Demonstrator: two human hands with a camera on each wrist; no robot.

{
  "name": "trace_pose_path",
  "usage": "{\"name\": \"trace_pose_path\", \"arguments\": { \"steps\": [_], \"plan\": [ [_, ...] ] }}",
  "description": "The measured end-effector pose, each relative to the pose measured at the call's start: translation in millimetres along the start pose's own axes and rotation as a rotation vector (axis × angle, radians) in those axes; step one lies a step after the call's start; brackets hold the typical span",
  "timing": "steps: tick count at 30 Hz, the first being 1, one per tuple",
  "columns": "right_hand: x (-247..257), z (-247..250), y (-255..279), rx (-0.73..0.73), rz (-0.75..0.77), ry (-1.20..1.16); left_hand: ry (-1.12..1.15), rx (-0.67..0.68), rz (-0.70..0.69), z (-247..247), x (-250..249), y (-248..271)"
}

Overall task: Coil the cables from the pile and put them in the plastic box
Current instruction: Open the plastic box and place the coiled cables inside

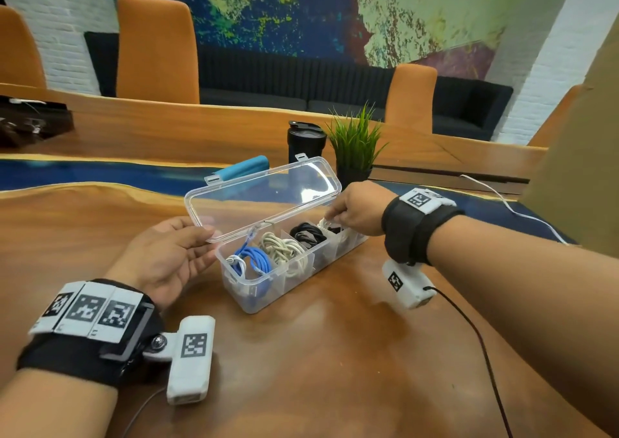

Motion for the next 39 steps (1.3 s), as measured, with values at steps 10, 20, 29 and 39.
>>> {"name": "trace_pose_path", "arguments": {
  "steps": [10,20,29,39],
  "plan": [
    [-8,7,41,-0.071,-0.03,0.058,-0.029,-0.05,-0.031,-8,-3,9],
    [-28,25,106,0.103,-0.045,-0.174,-0.513,0.004,0.061,-51,-27,-11],
    [-111,34,117,-0.255,-0.428,-0.776,-0.642,0.076,0.079,-108,-51,-22],
    [-42,66,150,-0.242,-0.099,-0.075,-1.202,0.061,-0.31,-120,-83,11]
  ]
}}
Point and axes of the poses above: each hand's wrist, its own y-axis away from the middle knuckle, its own z-axis out of the back of the hand, x = y × z, the point moved 7 cm from there along -y, towards the middle knuckle, and after that the axes turned 14 degrees about z, right-handed, at the moved point
